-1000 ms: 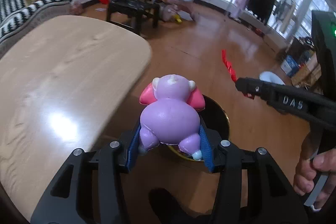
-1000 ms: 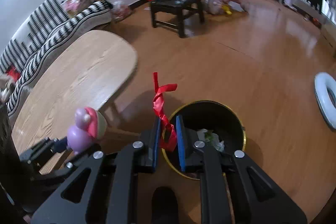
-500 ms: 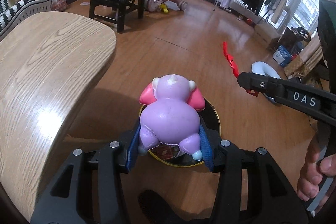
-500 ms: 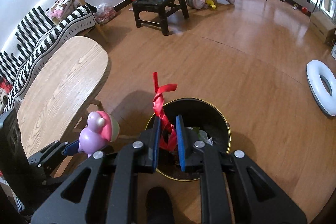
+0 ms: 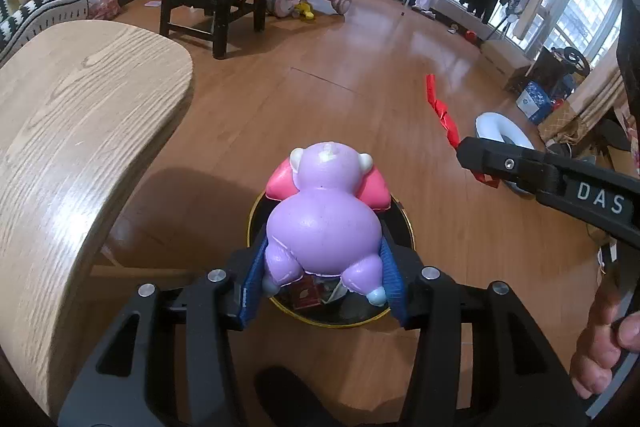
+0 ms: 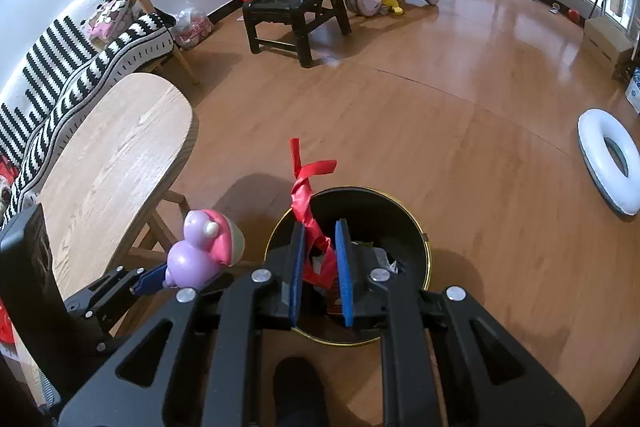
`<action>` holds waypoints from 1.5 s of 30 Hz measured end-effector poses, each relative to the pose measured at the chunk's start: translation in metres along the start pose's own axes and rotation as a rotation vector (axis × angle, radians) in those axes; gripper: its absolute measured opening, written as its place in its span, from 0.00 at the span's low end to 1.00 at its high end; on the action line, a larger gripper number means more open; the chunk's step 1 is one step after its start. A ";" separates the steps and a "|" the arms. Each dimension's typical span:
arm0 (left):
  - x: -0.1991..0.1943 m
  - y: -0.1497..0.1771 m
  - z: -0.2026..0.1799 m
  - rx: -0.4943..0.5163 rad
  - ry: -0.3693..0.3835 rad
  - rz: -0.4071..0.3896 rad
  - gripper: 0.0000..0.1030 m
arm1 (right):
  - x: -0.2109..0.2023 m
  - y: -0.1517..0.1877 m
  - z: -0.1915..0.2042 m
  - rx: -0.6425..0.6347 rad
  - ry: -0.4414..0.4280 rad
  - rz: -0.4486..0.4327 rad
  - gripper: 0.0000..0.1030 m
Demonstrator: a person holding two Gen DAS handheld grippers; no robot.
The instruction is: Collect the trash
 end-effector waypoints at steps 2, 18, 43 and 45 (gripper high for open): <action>0.003 0.000 0.002 0.001 0.001 0.002 0.50 | 0.002 0.000 -0.003 0.010 0.011 0.006 0.15; -0.011 -0.002 0.011 0.011 -0.045 -0.026 0.83 | -0.012 -0.007 0.014 -0.008 -0.007 -0.045 0.82; -0.401 0.158 0.196 -0.388 -0.654 -0.373 0.93 | -0.149 0.075 0.353 -0.606 -0.466 -0.211 0.93; -0.430 0.184 0.208 -0.443 -0.698 -0.394 0.93 | -0.161 0.088 0.377 -0.644 -0.489 -0.220 0.93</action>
Point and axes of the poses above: each gripper's, at about its wrist camera, not at the fingertips, and x roughly the way its jaws point, z to its left, y to its underside, the point moved 4 cm from there along x, roughly the way its jaws point, and after that the axes turned 13 degrees about y, right-handed, at the moved point
